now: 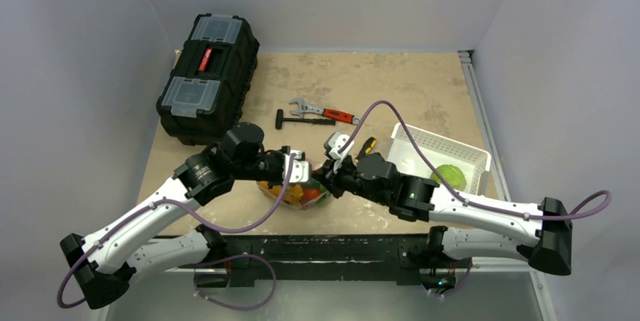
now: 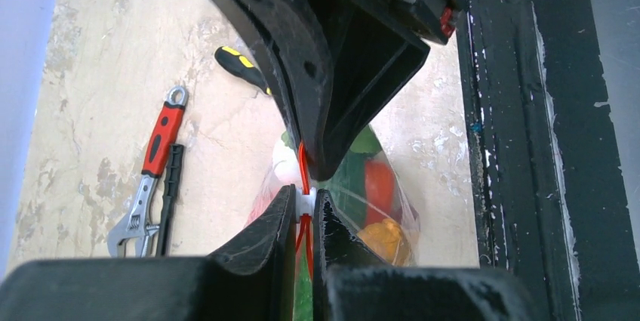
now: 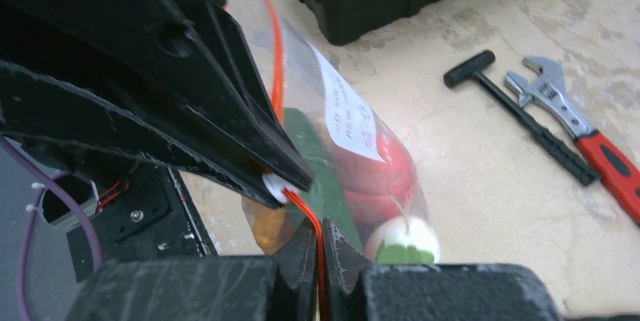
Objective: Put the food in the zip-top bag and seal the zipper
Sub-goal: Zip the zipper food storage bag at the center of the board.
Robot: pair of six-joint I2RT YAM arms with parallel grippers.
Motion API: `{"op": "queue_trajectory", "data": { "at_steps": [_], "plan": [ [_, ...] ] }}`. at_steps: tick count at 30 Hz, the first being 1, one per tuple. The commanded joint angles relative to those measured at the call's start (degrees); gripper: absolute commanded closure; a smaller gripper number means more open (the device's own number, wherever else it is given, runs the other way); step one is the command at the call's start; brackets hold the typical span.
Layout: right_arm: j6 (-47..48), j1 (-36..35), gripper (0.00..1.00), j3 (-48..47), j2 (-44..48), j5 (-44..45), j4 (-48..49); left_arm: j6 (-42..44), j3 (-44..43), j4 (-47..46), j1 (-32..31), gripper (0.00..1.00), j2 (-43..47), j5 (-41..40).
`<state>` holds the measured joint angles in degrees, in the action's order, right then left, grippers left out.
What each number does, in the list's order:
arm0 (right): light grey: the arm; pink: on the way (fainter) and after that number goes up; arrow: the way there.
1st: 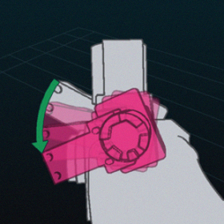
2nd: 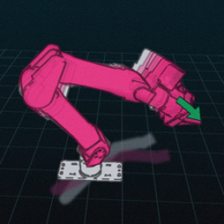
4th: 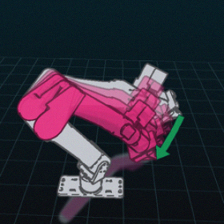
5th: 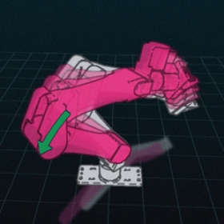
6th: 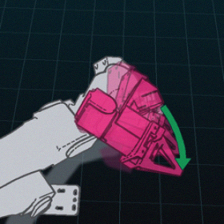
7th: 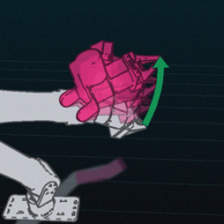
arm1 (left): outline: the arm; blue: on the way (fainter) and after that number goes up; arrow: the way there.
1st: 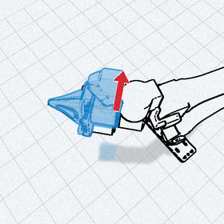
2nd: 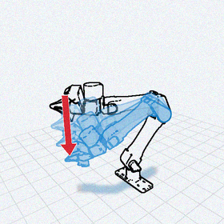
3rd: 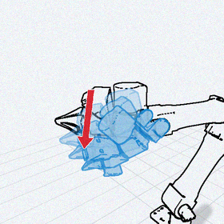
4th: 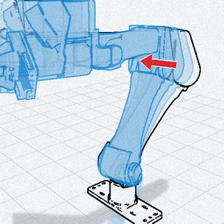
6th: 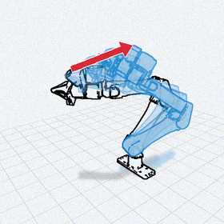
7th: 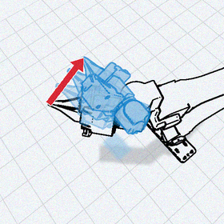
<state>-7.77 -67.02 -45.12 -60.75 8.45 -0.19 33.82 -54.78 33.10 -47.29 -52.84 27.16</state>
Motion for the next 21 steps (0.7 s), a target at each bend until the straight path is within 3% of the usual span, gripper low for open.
{"op": "queue_trajectory", "data": {
  "at_steps": [1,5,16,21],
  "plan": [
    [-5.52,0.8,1.0,3.74,5.08,14.18,0.46,1.03,-1.44,2.23,0.0,1.0,2.48,-2.38],
    [-11.27,0.84,1.0,7.32,9.36,22.42,-1.99,1.94,-0.06,1.4,0.04,1.0,3.98,-5.71],
    [-19.92,0.84,1.0,12.44,14.53,26.98,-7.1,3.95,0.43,3.37,0.84,1.0,6.06,-10.29],
    [-21.65,0.84,1.0,11.61,18.04,30.68,-10.69,4.83,1.6,2.37,4.25,1.0,7.55,-12.64]
  ]
}}
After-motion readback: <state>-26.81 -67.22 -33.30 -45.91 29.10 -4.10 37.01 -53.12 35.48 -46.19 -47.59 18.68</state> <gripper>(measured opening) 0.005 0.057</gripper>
